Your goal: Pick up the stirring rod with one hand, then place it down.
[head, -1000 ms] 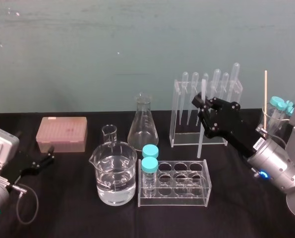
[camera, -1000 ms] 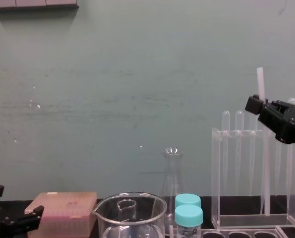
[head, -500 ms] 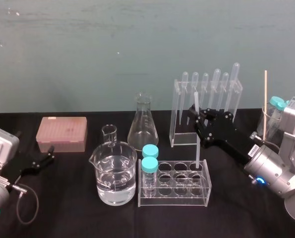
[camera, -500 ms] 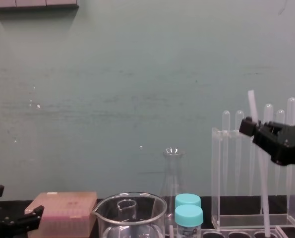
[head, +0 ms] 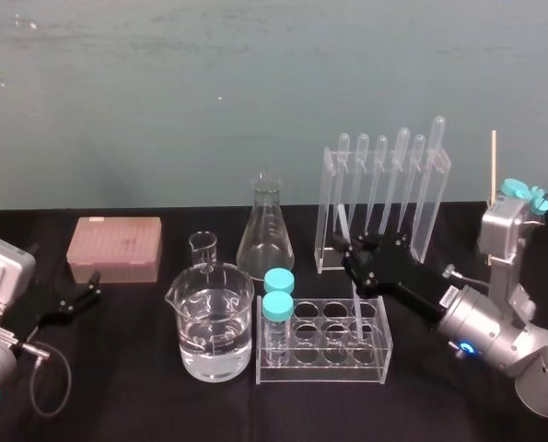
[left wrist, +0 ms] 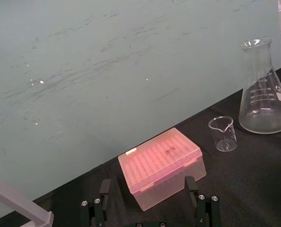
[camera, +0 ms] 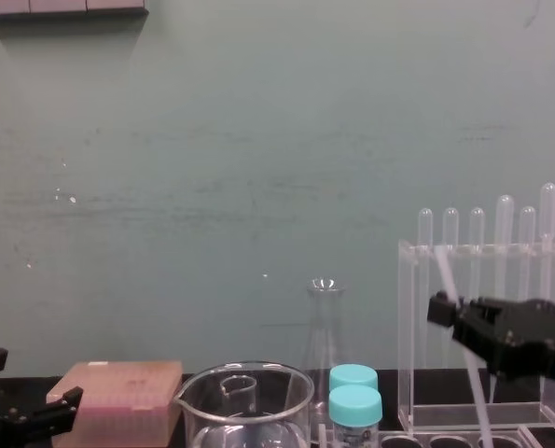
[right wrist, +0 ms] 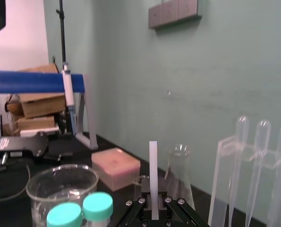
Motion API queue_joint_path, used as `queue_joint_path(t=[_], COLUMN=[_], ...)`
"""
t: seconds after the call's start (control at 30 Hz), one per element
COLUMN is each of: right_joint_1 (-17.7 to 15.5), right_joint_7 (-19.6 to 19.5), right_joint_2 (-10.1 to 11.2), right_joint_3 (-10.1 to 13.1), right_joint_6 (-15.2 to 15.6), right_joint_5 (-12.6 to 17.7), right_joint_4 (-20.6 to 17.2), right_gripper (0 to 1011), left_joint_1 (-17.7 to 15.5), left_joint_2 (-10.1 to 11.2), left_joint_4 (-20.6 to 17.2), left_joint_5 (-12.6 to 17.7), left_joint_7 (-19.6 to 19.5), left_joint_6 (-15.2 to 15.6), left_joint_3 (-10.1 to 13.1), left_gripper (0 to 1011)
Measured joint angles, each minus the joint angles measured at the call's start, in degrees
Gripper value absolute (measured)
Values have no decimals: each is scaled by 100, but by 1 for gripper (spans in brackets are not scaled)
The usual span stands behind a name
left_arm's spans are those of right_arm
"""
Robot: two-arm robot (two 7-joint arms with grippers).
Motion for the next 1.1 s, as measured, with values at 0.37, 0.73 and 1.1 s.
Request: queue_joint_path(t=[0.37,0.73,1.1], right_joint_1=[81,81,75], right_joint_7=[39,33,28], right_joint_2=[-21,-18,-16], right_joint_3=[-105,-101,-95], right_joint_6=[49,51,50], right_joint_5=[-113,-105,-96], right_joint_4=[184,180,174], right_gripper=[67,68,362], left_joint_1=[0,0,0], left_joint_2=[0,0,0], left_joint_4=[0,0,0], left_joint_5=[0,0,0], left_joint_7=[0,0,0], left_joint_6=[0,0,0], left_joint_3=[0,0,0], left_gripper=[1000,1000,1000])
